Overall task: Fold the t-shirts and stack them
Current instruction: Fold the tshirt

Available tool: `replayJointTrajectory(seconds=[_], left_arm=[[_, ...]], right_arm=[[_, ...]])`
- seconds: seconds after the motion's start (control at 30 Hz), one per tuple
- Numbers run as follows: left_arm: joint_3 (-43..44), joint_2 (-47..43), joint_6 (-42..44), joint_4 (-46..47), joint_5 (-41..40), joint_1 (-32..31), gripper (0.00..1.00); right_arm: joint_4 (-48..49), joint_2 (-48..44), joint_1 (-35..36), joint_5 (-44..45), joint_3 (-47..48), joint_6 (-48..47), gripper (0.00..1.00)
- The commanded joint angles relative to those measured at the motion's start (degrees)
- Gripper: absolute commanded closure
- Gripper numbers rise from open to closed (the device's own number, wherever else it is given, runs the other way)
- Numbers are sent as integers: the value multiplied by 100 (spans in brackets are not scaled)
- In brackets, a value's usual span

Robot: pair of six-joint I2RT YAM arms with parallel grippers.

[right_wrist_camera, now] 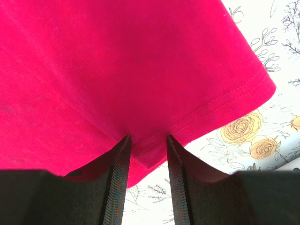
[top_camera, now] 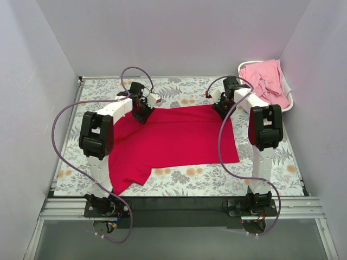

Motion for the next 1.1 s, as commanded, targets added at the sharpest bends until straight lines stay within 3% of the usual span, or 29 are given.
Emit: replayJointTrajectory(seconds=[0.0,0.13,0.27,0.63,1.07], left_arm=[[-43,-44,81,64,-13,-23,75],[-16,-27,46,99,5,-31,69],[19,-1,37,108,40,-75,69],[80,8,81,-93,84,-84,100],[-121,-738,327,-674,128,-67,100]], right_arm=[[-141,93,-42,51,186,-10,57],[-168,67,-51,42,169,-28,57],[-194,84,-51,42,178,-37,57],[-212,120,-60,60,221,-37,57],[-229,146,-95,245,283,-54,57]])
